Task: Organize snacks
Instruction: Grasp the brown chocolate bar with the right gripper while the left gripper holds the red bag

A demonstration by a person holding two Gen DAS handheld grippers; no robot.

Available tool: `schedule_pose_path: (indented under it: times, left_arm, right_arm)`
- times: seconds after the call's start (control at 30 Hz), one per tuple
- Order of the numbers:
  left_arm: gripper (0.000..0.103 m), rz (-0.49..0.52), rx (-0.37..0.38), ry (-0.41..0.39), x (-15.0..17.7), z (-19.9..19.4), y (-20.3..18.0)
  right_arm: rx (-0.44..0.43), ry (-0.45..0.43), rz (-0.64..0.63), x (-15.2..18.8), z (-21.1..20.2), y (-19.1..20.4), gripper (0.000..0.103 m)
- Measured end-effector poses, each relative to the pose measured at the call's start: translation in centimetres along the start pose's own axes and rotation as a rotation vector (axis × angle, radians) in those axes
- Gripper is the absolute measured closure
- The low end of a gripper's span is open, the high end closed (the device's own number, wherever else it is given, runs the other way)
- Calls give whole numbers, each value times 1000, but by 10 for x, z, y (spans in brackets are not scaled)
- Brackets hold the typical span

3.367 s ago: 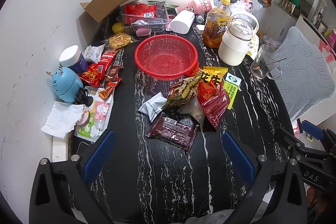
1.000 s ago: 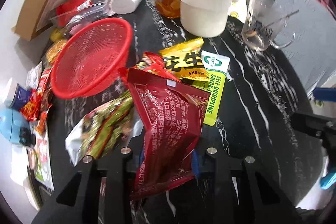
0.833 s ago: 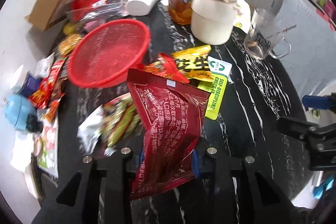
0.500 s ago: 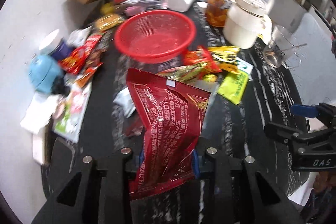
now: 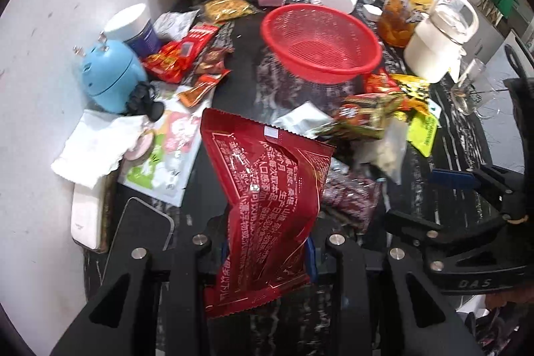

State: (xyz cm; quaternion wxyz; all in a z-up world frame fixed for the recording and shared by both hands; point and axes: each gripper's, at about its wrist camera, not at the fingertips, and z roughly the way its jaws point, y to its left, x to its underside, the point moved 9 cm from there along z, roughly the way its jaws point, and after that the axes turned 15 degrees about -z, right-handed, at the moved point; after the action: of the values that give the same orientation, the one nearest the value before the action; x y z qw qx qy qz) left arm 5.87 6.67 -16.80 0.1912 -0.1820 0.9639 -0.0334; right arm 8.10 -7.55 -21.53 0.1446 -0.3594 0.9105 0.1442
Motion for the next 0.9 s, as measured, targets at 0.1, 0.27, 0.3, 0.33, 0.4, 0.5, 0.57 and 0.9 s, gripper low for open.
schedule_pose_path:
  times: [0.1,0.27,0.3,0.33,0.4,0.5,0.57,0.9]
  left_arm:
    - [71,-22,3,17,-2,6,15]
    - [71,-27,2,26,-10,16,30]
    - [71,-27,1,28,-11,17,31]
    - [71,-27,2,30,-12,18,33]
    - [71,-25,2,34,-15,21,35]
    - [71,-25,4,42,-17,24,37]
    - [71,-23,6,48,-17,26,36]
    - [71,-13,8,59,-13,25,29]
  right_arm:
    - [1,20,-36,-11,16,11,15]
    - [26,55,-104,-25,41,20,15]
    - [32,66,-115,-27,46,21,15]
    - [35,74,-122,-28,50,21,15]
    - [45,96,-136,-28,59,19,17]
    - [43,125,-144,-27,71,19,21]
    - [36,138,-148,-25,76,20,26]
    - [65,122,-192,-20,80,27,56]
